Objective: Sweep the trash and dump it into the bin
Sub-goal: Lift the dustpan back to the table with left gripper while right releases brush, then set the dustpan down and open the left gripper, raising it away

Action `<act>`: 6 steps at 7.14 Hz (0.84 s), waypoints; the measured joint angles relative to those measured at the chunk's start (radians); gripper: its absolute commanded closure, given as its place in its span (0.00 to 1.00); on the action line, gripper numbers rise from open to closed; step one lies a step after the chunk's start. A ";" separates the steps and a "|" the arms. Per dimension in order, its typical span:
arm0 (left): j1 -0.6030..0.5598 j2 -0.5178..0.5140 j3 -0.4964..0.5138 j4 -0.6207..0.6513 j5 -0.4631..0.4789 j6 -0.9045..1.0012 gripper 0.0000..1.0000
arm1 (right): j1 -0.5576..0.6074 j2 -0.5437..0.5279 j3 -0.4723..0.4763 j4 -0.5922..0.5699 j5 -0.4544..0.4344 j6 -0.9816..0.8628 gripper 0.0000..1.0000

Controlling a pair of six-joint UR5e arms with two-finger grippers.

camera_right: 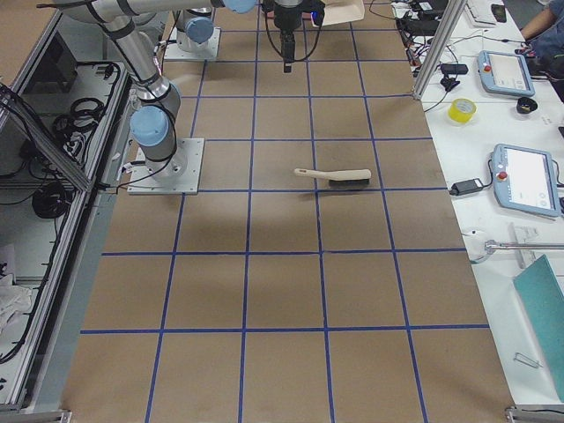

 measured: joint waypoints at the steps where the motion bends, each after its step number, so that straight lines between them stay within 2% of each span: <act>1: -0.049 -0.042 -0.001 0.027 0.003 -0.035 1.00 | 0.002 -0.011 0.001 -0.007 0.029 0.000 0.00; 3: -0.116 -0.118 -0.006 0.077 0.002 -0.081 1.00 | 0.007 -0.017 0.010 -0.032 0.091 -0.007 0.00; 6: -0.138 -0.183 -0.020 0.106 0.008 -0.094 1.00 | 0.008 -0.020 0.020 -0.038 0.108 -0.017 0.00</act>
